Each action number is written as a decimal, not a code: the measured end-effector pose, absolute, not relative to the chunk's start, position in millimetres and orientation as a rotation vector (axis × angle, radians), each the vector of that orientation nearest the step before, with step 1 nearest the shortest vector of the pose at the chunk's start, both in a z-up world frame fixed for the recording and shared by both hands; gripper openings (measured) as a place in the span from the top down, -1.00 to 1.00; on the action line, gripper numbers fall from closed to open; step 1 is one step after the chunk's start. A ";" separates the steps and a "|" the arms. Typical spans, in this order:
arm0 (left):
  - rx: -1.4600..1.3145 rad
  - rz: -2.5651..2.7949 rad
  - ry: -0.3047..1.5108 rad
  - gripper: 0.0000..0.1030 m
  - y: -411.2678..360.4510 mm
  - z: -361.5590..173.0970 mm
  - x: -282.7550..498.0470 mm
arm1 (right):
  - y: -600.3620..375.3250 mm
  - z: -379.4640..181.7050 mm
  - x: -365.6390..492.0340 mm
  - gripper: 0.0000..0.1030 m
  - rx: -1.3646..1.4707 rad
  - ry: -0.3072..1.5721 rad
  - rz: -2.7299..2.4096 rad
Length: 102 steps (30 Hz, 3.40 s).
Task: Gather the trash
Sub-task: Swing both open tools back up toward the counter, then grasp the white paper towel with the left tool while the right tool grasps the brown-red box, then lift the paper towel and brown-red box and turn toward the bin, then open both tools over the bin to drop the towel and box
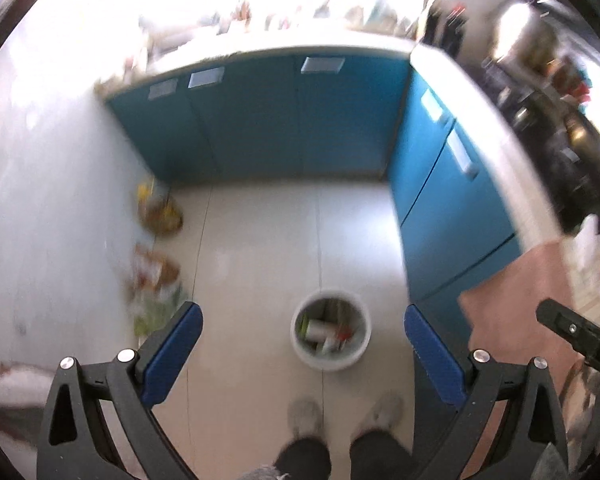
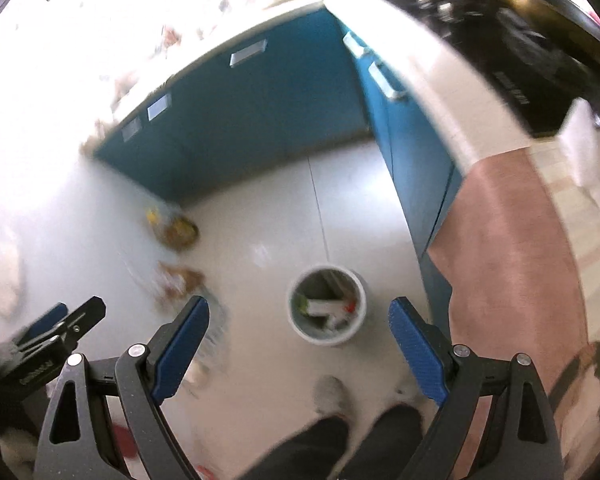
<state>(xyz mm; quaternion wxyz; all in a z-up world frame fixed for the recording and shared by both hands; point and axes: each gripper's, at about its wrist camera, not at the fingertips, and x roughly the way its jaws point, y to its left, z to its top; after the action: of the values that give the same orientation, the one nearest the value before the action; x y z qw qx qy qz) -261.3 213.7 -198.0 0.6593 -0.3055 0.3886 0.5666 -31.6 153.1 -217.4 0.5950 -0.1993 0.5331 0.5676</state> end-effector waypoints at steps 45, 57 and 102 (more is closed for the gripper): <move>-0.424 0.398 1.384 0.92 135.8 -310.1 219.7 | -109.4 -325.4 399.9 -0.21 -0.118 1.406 0.356; -0.357 0.358 1.400 0.77 87.6 -310.1 224.7 | -124.1 -329.4 322.5 -0.30 -0.302 1.434 0.365; -0.848 0.968 1.053 0.97 278.9 -282.2 -196.0 | 179.4 -287.4 6.6 -0.17 -0.465 1.365 1.174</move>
<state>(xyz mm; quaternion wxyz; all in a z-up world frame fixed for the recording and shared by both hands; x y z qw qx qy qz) -196.0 278.9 -282.2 0.6738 -0.3767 0.4680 0.4303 6.6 179.4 -287.4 0.5980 -0.2006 0.5883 0.5060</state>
